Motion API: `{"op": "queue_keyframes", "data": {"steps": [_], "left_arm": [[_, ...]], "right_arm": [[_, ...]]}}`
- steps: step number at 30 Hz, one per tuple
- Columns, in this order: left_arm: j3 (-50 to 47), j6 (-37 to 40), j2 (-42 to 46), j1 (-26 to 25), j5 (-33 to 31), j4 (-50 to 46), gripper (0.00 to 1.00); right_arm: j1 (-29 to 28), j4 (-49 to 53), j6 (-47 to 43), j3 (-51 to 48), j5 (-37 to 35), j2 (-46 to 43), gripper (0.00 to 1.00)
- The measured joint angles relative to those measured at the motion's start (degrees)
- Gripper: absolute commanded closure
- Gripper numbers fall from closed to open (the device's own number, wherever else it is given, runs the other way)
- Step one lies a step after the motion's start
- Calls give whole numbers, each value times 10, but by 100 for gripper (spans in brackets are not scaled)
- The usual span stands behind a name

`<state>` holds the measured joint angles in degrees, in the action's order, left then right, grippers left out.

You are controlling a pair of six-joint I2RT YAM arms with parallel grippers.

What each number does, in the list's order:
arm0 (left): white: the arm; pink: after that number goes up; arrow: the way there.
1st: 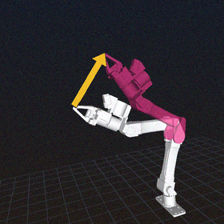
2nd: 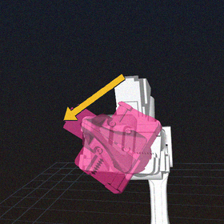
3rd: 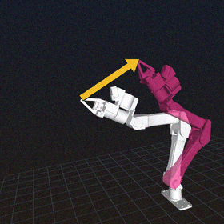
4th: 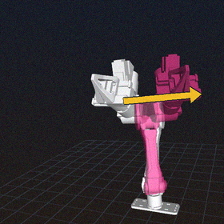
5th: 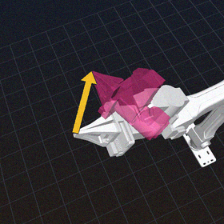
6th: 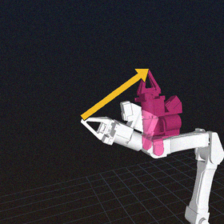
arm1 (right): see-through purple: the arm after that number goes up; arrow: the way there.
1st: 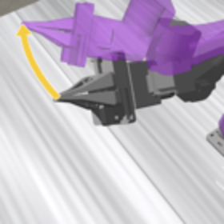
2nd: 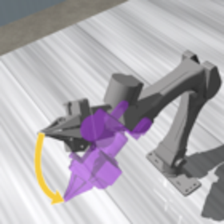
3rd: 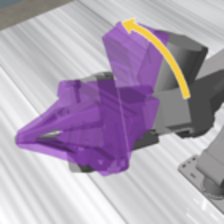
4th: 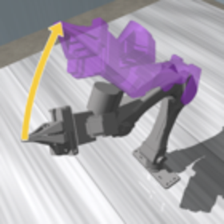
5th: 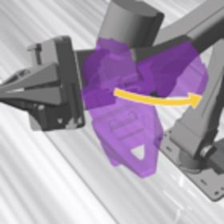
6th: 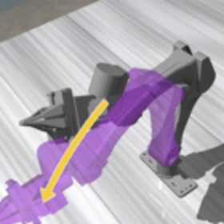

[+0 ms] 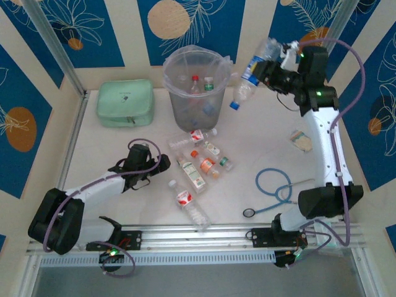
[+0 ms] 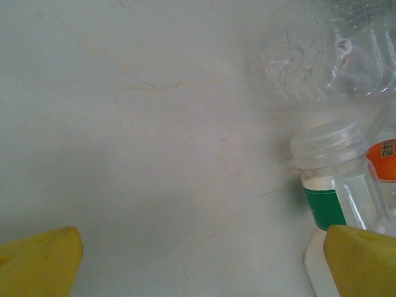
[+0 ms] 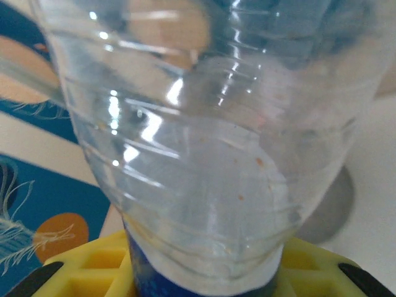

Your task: Put the plastic bottles in the bin

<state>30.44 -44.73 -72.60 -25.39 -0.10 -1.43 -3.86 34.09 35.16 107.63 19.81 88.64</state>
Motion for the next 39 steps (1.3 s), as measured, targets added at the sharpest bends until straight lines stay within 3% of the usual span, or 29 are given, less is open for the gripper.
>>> {"op": "queue_keyframes", "data": {"steps": [9,16,21,27,39], "left_arm": [[-4,-3,73,-5,-19,-29,1],[-33,-4,170,-8,-50,-71,1],[-44,-5,197,-8,-62,-97,1],[-44,-4,199,-8,-64,-110,1],[-44,-4,229,-8,-64,-133,1]], "right_arm": [[-94,-61,-72,211,-48,225,75],[-134,35,-127,485,-133,462,75],[-150,77,-144,482,-150,503,73],[-172,74,-158,399,-164,496,58],[-182,107,-180,424,-185,496,8]]}}
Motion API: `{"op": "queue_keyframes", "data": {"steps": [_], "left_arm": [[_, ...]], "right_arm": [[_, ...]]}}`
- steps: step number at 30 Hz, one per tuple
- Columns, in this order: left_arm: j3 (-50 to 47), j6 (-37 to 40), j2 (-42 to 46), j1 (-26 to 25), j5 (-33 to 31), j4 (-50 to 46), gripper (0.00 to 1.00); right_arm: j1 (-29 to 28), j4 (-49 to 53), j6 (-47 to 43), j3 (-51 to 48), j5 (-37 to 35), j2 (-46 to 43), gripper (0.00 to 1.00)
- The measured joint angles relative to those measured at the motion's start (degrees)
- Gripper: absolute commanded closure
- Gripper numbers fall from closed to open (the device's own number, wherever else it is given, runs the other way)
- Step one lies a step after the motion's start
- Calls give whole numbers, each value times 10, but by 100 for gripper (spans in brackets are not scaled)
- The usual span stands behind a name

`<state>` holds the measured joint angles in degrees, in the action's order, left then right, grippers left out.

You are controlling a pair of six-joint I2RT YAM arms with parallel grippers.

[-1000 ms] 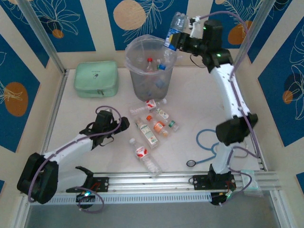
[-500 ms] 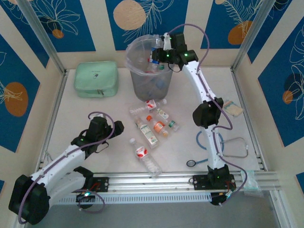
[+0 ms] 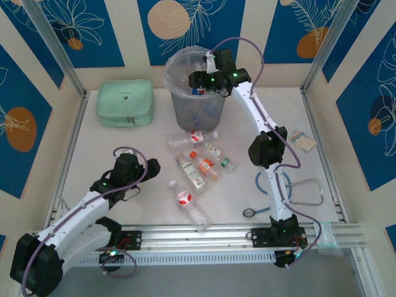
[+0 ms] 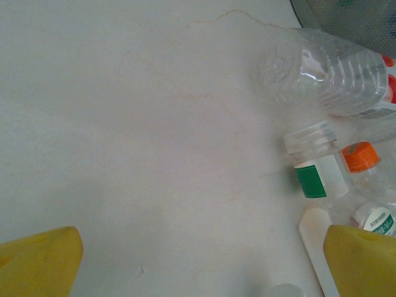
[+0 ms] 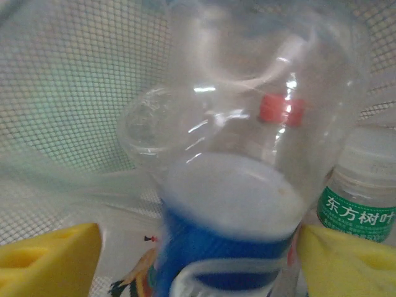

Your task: Put the plastic bottles in the bin

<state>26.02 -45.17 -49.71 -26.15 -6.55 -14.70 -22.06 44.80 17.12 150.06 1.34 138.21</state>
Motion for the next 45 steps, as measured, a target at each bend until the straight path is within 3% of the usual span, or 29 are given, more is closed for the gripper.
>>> {"op": "queue_keyframes", "data": {"steps": [4,15,18,24,29,32,38,45], "left_arm": [[0,2,3,0,0,-3,1],[45,44,-20,-3,7,-21,1],[58,50,-43,-10,16,-17,1],[82,50,-87,-39,32,-8,1],[85,15,-112,-52,61,31,1],[87,-12,-131,-61,76,46,1],[125,-111,-149,-137,74,-17,5],[106,-300,-138,-302,58,-42,6]], "right_arm": [[0,17,-11,18,-1,-14,1],[19,53,-23,-23,13,-181,1],[48,33,-16,-125,36,-271,1],[112,-58,5,-425,95,-461,1],[134,-113,-11,-673,108,-608,1],[137,-104,-21,-770,110,-673,1],[118,-78,-33,-868,92,-715,1],[117,-96,-16,-892,74,-709,0]]}}
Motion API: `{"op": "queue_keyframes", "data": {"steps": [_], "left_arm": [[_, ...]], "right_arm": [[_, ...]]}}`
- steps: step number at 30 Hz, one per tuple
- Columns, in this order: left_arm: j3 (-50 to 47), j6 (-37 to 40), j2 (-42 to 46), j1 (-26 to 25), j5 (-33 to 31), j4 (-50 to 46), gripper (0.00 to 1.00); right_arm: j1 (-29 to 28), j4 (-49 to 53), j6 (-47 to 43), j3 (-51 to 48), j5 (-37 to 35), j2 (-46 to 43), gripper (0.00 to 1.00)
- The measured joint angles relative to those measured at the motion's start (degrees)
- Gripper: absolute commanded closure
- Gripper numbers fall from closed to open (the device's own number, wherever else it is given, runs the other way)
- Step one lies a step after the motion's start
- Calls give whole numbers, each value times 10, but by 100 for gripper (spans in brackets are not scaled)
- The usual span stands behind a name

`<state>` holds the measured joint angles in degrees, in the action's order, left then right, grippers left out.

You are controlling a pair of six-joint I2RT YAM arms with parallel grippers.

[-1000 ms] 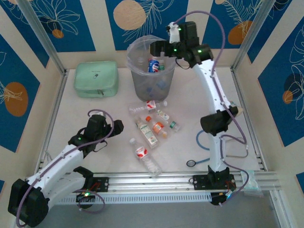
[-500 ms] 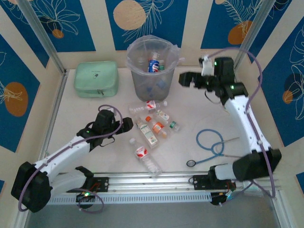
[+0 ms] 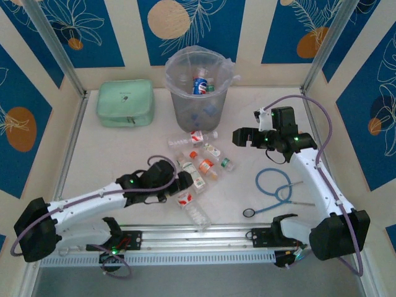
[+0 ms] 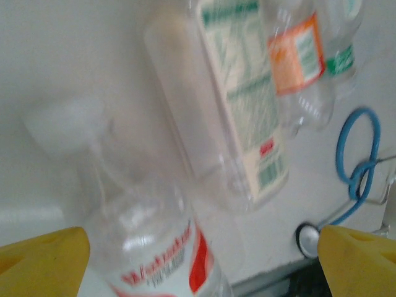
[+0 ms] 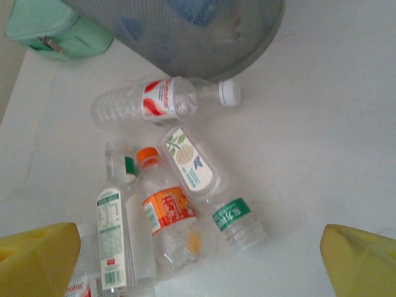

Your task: Put the plastic bottles in the bin

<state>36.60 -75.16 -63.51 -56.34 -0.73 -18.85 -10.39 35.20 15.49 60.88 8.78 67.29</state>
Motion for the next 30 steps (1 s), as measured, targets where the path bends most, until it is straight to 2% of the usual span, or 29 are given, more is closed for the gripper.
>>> {"op": "queue_keyframes", "data": {"steps": [4,7,12,17,30], "left_arm": [[-2,-57,-36,-53,-13,-2,6],[-17,-86,-72,-66,-14,24,6],[-43,-117,-118,-68,-17,68,12],[-43,-130,-121,-68,-21,66,20],[-40,-133,-115,-68,-31,46,38]], "right_arm": [[0,-14,11,17,0,36,0],[0,-19,16,21,0,48,0],[3,-19,17,21,-7,37,0],[18,-20,24,8,-9,15,0],[24,-24,45,-2,-8,24,0]]}}
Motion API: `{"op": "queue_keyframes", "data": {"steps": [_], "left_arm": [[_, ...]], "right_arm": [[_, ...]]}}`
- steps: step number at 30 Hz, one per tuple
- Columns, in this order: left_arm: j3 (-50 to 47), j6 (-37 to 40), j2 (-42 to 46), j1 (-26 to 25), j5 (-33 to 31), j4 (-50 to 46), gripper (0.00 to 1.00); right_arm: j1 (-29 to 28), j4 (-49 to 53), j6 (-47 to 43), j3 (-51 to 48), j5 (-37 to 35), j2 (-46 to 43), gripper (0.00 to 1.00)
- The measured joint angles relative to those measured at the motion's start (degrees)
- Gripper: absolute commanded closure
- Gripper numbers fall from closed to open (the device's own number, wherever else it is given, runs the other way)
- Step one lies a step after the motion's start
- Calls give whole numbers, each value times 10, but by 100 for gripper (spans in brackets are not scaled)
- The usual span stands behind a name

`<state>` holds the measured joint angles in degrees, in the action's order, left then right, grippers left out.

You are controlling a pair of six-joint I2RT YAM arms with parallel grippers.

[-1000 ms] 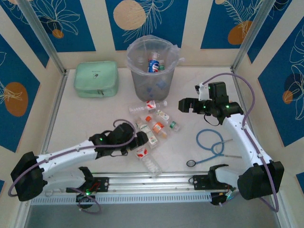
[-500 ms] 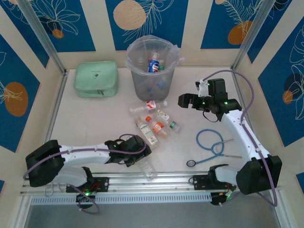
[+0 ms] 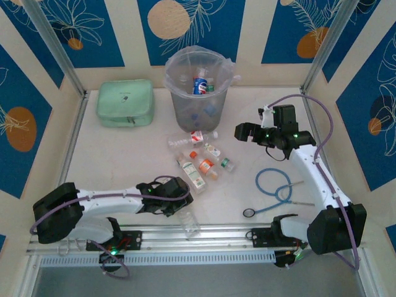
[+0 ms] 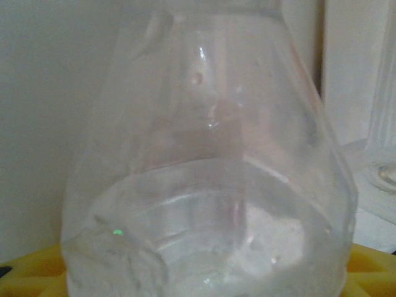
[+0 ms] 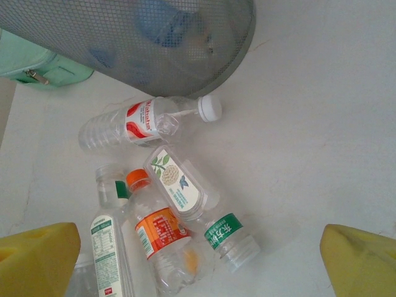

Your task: Put the plastic bottles in the bin

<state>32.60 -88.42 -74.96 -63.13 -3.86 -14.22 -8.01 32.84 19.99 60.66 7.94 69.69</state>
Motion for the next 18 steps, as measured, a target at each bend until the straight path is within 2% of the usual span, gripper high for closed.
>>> {"op": "queue_keyframes", "data": {"steps": [6,11,15,18], "left_arm": [[15,9,31,13,-14,-6,42],[33,31,83,39,-33,-51,46],[69,81,150,77,-71,-117,56],[108,137,198,125,-105,-150,61]], "right_arm": [[-1,-17,10,0,18,23,1],[-2,-20,15,0,24,33,1],[-2,-20,15,0,24,33,1],[-2,-20,15,0,24,32,1]]}}
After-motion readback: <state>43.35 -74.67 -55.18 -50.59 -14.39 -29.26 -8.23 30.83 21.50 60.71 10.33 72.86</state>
